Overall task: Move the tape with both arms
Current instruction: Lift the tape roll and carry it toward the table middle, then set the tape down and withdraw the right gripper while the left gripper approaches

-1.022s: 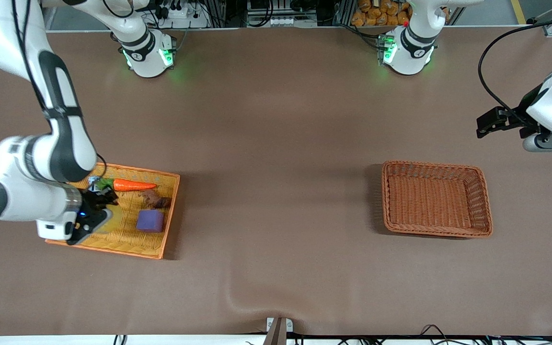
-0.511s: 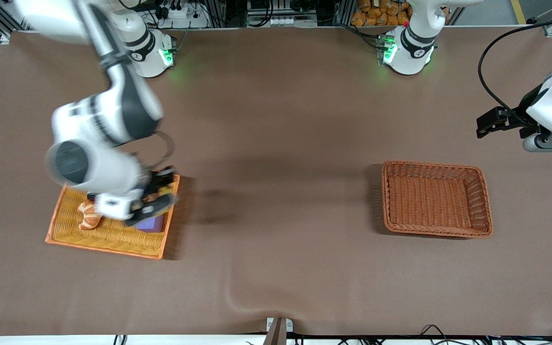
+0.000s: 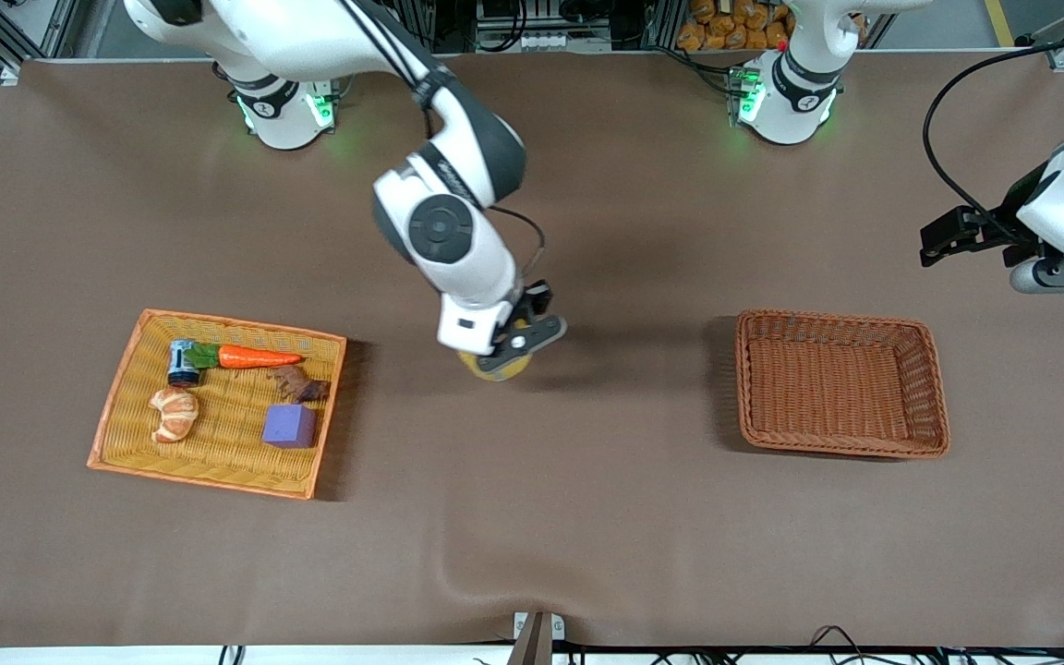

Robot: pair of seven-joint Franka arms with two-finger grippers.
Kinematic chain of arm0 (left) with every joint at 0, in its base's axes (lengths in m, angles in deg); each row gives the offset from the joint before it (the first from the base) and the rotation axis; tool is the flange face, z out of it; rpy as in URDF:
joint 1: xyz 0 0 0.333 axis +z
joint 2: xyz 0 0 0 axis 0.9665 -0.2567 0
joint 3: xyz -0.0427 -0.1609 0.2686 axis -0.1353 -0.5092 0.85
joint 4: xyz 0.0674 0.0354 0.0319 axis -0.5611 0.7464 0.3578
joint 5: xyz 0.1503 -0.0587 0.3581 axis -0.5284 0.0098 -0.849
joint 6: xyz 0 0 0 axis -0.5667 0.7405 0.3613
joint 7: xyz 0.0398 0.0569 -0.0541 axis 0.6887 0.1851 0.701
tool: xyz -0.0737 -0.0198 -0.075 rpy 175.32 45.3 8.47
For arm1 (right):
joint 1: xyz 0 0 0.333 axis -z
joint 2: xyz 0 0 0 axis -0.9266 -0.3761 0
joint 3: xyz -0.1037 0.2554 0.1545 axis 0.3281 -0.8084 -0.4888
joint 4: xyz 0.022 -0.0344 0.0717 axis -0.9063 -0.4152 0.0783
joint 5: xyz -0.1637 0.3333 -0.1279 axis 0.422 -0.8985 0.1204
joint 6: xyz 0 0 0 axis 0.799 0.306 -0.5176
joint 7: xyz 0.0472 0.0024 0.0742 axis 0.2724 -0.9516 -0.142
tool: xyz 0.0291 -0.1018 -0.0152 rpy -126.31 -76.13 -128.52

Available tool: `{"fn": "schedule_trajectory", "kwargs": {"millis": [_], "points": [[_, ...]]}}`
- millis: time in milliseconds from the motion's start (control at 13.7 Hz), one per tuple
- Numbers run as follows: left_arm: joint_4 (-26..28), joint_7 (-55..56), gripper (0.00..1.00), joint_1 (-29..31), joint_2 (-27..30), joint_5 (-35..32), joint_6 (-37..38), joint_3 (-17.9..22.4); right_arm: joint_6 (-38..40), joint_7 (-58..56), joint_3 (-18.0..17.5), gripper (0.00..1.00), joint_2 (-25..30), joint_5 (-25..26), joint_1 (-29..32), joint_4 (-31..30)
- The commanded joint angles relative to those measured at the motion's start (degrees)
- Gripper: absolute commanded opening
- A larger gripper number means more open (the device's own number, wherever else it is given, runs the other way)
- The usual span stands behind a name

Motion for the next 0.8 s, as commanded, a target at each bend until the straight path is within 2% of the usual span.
{"fn": "schedule_trajectory", "kwargs": {"millis": [0, 292, 365, 438, 584, 730], "points": [[0.1, -0.4, 1.00, 0.5, -0.3, 1.0, -0.7, -0.2, -7.0, 4.2, 0.9, 0.00, -6.2, -1.4, -4.5, 2.8], [1.1, -0.4, 1.00, 0.4, -1.0, 1.0, -2.2, -0.2, -17.2, 4.3, 0.8, 0.00, -12.5, -1.5, -6.6, 2.8], [1.5, -0.4, 1.00, 0.4, -1.0, 1.0, -2.4, -0.2, -17.4, 4.4, 0.8, 0.21, -12.8, -1.6, -6.9, 2.8], [1.5, -0.4, 1.00, 0.4, -1.0, 1.0, -2.6, -0.3, -16.8, 4.4, 0.8, 0.62, -12.3, -1.7, -6.7, 2.8], [1.5, -0.4, 1.00, 0.0, -1.0, 1.0, -2.7, -0.4, -15.3, 4.2, 0.9, 1.00, -9.8, -1.9, -5.9, 2.7], [1.4, 0.0, 1.00, -0.4, -1.0, 1.0, -2.6, -0.8, -7.7, 4.4, 1.1, 1.00, -5.6, -1.9, -3.9, 2.6]]}}
